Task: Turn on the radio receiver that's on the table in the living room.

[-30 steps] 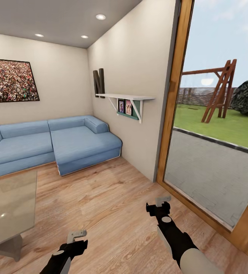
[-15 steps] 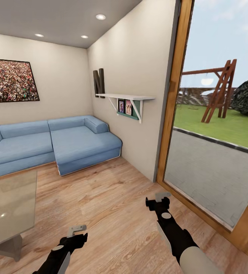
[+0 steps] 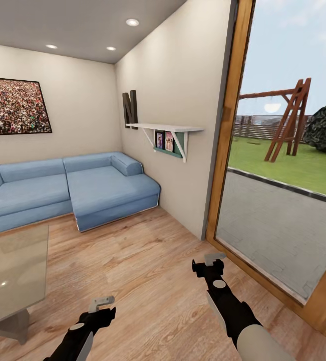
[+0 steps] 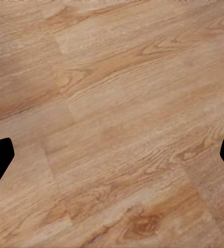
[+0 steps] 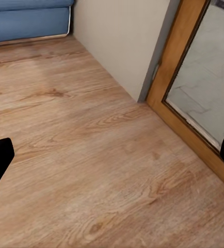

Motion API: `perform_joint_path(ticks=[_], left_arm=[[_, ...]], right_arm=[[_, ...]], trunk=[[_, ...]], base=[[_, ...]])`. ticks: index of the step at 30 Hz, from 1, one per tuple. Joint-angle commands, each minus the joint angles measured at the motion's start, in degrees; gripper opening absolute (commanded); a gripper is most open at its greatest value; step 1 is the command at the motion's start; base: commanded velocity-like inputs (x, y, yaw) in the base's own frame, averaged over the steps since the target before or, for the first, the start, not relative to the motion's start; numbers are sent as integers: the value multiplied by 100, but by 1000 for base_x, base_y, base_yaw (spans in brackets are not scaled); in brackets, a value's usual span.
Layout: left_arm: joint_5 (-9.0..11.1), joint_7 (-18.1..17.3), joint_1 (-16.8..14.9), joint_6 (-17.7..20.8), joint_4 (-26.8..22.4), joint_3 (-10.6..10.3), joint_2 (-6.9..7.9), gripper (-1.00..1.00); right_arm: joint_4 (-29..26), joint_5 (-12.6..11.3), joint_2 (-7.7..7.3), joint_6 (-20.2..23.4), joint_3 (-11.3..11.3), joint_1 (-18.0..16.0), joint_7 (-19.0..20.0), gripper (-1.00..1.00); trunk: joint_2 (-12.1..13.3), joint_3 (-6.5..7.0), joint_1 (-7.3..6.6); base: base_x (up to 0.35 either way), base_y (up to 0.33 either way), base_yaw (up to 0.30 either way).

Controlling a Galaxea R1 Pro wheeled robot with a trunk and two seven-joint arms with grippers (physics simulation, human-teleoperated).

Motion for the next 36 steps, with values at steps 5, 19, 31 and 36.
perform_joint_path(ticks=[5, 19, 31, 36], left_arm=[[-2, -4, 0, 0, -9, 4, 1, 100], [-11, -13, 0, -9, -11, -7, 13, 100], [-16, -13, 0, -9, -5, -7, 24, 100], [-12, -13, 0, -9, 12, -8, 19, 100]], right_arm=[[-7, 0, -2, 12, -9, 0, 0, 100], [9, -18, 11, -6, -2, 0, 5, 100], [11, -24, 8, -14, 1, 0, 7, 100], [11, -23, 8, -14, 1, 0, 7, 100]], trunk=[[0, 0, 0], [0, 0, 0], [0, 0, 0], [0, 0, 0]], base=[[0, 0, 0], [0, 0, 0], [0, 0, 0], [0, 0, 0]])
